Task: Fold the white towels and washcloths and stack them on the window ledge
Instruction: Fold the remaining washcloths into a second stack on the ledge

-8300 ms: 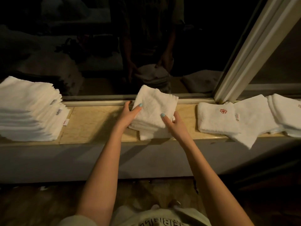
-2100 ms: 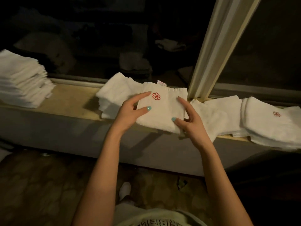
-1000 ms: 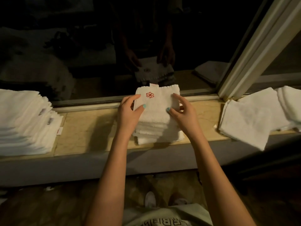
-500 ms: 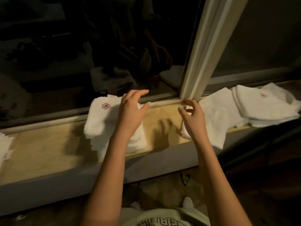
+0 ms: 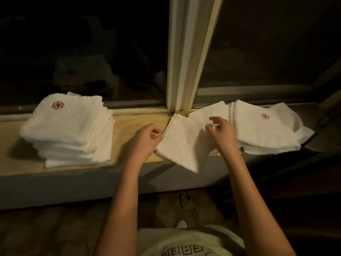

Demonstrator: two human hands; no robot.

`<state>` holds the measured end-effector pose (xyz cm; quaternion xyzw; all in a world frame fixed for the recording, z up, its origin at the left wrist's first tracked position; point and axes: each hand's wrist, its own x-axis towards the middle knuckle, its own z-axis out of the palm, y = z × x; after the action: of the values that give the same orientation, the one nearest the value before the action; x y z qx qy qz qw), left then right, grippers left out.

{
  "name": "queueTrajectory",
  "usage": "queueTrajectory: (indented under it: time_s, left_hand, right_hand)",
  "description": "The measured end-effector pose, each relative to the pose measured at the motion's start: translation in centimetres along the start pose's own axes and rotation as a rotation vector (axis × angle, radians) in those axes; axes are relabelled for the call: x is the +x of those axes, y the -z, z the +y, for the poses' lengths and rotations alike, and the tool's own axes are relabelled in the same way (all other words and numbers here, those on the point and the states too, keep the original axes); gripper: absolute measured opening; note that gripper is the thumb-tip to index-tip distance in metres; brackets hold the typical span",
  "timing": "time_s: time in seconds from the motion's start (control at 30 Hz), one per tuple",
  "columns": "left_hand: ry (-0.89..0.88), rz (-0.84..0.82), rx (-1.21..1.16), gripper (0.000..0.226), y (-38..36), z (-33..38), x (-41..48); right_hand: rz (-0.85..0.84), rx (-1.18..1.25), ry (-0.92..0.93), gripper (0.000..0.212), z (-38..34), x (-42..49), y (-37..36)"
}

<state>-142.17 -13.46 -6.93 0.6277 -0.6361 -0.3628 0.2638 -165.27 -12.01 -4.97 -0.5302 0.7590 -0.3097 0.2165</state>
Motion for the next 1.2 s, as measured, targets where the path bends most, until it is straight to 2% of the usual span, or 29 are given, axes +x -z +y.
queueTrajectory:
  time_s: [0.1,0.2,0.4,0.6,0.73,0.87,1.0,1.2]
  left_hand:
    - [0.085,0.035,0.011,0.005,-0.4,-0.9,-1.5]
    - [0.168,0.056,0.011,0.01,-1.0,-1.6,-2.8]
    - [0.307,0.142,-0.319,0.009,-3.1,-0.4,-4.0]
    - [0.352,0.268,-0.471,0.014,-3.8,0.5,-3.9]
    - [0.341,0.311,-0.447,0.013,-3.3,0.4,-3.3]
    - [0.337,0.356,-0.323,0.007,-1.6,-0.2,-2.2]
    - [0.293,0.29,-0.167,0.005,-0.4,-0.5,-1.5]
    - [0.334,0.225,-0.324,0.004,-1.2,-0.9,-2.2]
  right_hand:
    - [-0.114,-0.037,0.038,0.032,0.8,0.5,0.0]
    - [-0.172,-0.068,0.08,0.034,1.5,1.0,0.0]
    - [-0.276,-0.097,0.117,0.033,1.8,2.3,0.9]
    - [-0.379,-0.021,0.166,0.018,2.0,2.5,1.6]
    - [-0.435,-0.026,0.121,0.029,1.7,2.6,1.7]
    - [-0.583,-0.003,0.069,0.033,1.7,2.0,1.8]
    - [-0.623,-0.017,0.079,0.035,1.9,0.9,1.5]
    - [-0.577,0.042,0.054,0.039,2.3,0.9,1.0]
